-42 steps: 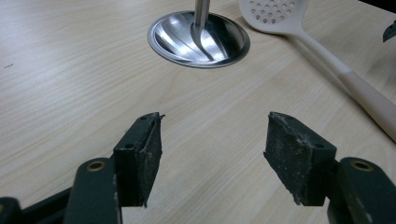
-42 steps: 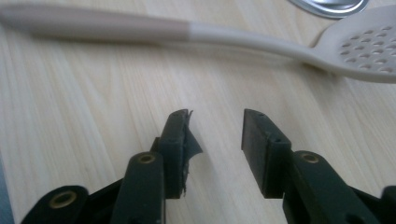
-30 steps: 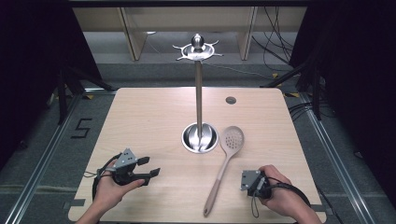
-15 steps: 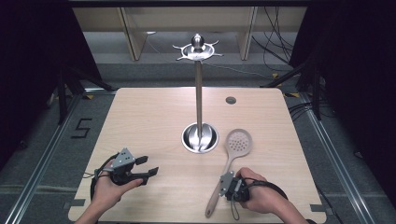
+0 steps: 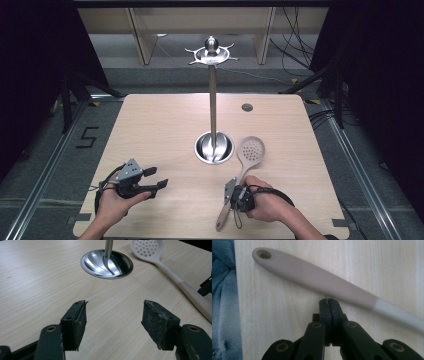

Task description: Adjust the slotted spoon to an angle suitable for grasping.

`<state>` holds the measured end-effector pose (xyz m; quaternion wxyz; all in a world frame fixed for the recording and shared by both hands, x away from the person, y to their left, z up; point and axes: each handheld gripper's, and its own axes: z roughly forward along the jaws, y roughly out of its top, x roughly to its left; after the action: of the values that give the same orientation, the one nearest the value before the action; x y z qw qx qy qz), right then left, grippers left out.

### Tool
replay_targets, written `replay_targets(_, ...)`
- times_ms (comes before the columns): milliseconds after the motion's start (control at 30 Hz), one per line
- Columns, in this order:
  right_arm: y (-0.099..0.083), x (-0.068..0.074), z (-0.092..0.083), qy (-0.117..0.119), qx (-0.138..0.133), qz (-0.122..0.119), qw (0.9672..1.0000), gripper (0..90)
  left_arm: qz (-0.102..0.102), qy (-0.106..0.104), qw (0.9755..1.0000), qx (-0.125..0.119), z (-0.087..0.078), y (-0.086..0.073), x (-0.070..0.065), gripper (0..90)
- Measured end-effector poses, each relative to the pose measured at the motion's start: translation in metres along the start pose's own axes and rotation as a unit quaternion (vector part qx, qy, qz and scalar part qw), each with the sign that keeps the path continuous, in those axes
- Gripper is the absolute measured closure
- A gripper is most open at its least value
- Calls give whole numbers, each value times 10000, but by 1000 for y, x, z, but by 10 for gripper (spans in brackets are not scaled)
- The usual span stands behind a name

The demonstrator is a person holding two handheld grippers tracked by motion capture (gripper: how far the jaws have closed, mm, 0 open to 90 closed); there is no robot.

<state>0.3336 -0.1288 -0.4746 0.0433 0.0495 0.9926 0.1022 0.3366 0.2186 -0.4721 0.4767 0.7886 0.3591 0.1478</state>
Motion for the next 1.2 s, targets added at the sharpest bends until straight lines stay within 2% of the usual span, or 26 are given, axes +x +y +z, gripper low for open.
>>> replay_targets(33, 2, -2, 1, -72, 41, -81, 9999, 900, 9, 34, 10000, 16, 0, 0, 0, 352)
replay_targets(100, 4, -2, 1, -29, 98, -48, 9999, 900, 15, 34, 10000, 21, 0, 0, 0, 352)
replay_targets(133, 6, -2, 2, -17, 80, 16, 10000, 900, 11, 36, 10000, 19, 0, 0, 0, 352)
replay_targets(233, 9, -6, 2, -37, -55, -40, 10000, 900, -5, 37, 10000, 15, 0, 0, 0, 352)
replay_targets(300, 12, -8, 2, 22, 1, -32, 10000, 900, 2, 23, 10000, 4, 0, 0, 0, 351)
replay_targets(333, 14, -7, 2, -85, -5, -25, 10000, 900, 2, 23, 10000, 4, 0, 0, 0, 351)
replay_targets(400, 15, -9, 3, -75, -30, -69, 9999, 900, 3, 33, 10000, 18, 0, 0, 0, 351)
replay_targets(467, 20, -10, 5, 35, -108, 97, 9999, 900, 4, -14, 10000, -13, 0, 0, 1, 351)
replay_targets(567, 22, -14, 6, 26, -122, 39, 9999, 900, -3, 6, 10000, -18, 0, 0, 1, 351)
replay_targets(600, 25, -14, 8, 144, -185, 195, 9995, 900, -41, 36, 10000, -15, 0, 0, 0, 351)
replay_targets(633, 25, -14, 8, 144, -185, 195, 9995, 900, -49, -3, 10000, -50, 0, 0, 0, 351)
replay_targets(667, 28, -19, 10, 58, -334, -150, 9993, 900, -29, 36, 10000, -12, 0, 0, 0, 351)
replay_targets(733, 30, -23, 10, -64, -249, -298, 9992, 900, -13, -8, 10000, -21, 0, 0, 1, 351)
replay_targets(767, 30, -23, 12, 53, -400, -237, 9989, 900, -8, -7, 10000, -21, 0, 0, 1, 351)
replay_targets(800, 33, -24, 10, 54, -272, -235, 9993, 900, -10, -9, 10000, -20, 0, 0, 1, 351)
replay_targets(833, 34, -19, 8, 9, -175, 120, 9998, 900, -23, -9, 10000, -17, 0, 0, 1, 351)
replay_targets(867, 34, -19, 8, 9, -175, 120, 9998, 900, -23, -9, 10000, -17, 0, 0, 1, 351)
replay_targets(900, 35, -24, 10, -4, -387, -292, 9988, 873, -21, 15, 10000, -10, 0, 0, 1, 351)
replay_targets(933, 36, -25, 10, 96, -376, -390, 9985, 853, -30, 13, 10000, -10, 0, 0, 1, 351)
replay_targets(967, 36, -25, 10, 96, -376, -390, 9985, 853, -30, 13, 10000, -10, 0, 0, 1, 351)
replay_targets(1000, 36, -26, 8, 121, -379, -506, 9979, 841, -33, -16, 10000, -10, 0, -1, 2, 351)
replay_targets(1033, 35, -28, 0, 36, -423, -491, 9979, 787, -16, -14, 10000, -6, -1, -1, 2, 351)
replay_targets(1100, 33, -34, -8, 14, -371, -604, 9975, 690, -33, -16, 10000, -14, 0, -1, 2, 351)
replay_targets(1133, 33, -34, -8, 14, -371, -604, 9975, 690, -33, -16, 10000, -14, 0, -1, 2, 351)
replay_targets(1167, 29, -43, -18, -164, 85, -623, 9979, 607, -36, 10, 10000, 4, 0, -1, 2, 351)
replay_targets(1200, 28, -47, -21, -289, 255, -731, 9966, 588, -106, 11, 9999, 7, 0, -1, 1, 351)
